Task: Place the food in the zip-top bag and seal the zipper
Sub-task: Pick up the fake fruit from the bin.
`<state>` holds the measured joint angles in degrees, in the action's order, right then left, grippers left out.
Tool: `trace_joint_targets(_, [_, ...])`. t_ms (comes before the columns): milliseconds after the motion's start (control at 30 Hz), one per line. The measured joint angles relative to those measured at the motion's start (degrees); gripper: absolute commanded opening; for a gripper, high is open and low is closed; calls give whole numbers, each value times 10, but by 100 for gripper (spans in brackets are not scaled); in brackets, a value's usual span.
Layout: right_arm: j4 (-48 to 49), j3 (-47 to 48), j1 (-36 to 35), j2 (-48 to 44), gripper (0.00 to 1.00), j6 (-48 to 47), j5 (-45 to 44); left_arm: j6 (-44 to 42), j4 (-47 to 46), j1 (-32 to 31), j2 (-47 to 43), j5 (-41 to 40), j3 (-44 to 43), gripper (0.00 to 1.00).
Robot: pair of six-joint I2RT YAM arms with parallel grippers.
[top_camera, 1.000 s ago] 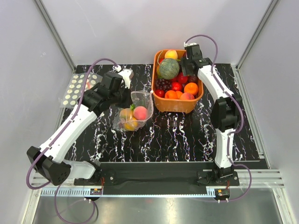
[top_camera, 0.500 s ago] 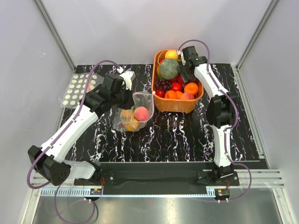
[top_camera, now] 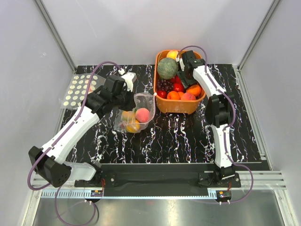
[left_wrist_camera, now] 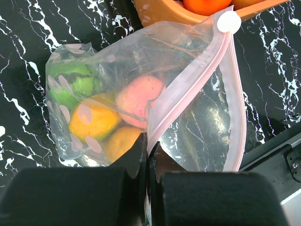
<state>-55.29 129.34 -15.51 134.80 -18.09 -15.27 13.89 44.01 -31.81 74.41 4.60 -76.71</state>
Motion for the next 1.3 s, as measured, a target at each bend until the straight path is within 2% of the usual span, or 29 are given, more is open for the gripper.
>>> trace_joint_targets(100, [23, -12, -1, 0, 82, -4, 5, -1, -1, 0, -1, 0, 0, 0])
trace_joint_targets(200, [35, -12, 0, 0, 78, -12, 14, -2, -2, 0, -1, 0, 2, 0])
trace_joint_targets(367, [52, -14, 2, 0, 67, -24, 17, -4, -2, 0, -2, 0, 3, 0])
trace_joint_targets(400, [61, -18, 2, 0, 58, -28, 17, -4, -2, 0, -2, 0, 3, 0])
trace_joint_targets(467, [76, -26, 2, -1, 47, -34, 18, -5, -2, 0, -2, 0, 3, 0])
trace_joint_targets(633, [145, -85, 2, -27, 42, -34, 29, -5, -2, 0, -2, 0, 3, 0])
trace_joint_targets(733, [181, -148, 2, -69, 41, -26, 46, -5, -2, 0, -2, 0, 3, 0])
trace_joint_targets(900, [183, -192, 2, -145, 40, -3, 58, -6, -2, 0, -2, 0, 3, 0])
trace_joint_targets(1067, [187, -255, -10, -266, 40, 35, 70, -5, -2, 0, -2, 0, 3, 0])
trace_joint_targets(1300, [210, -369, -84, -435, 39, 92, 149, -4, 5, 0, -2, 0, 1, 0])
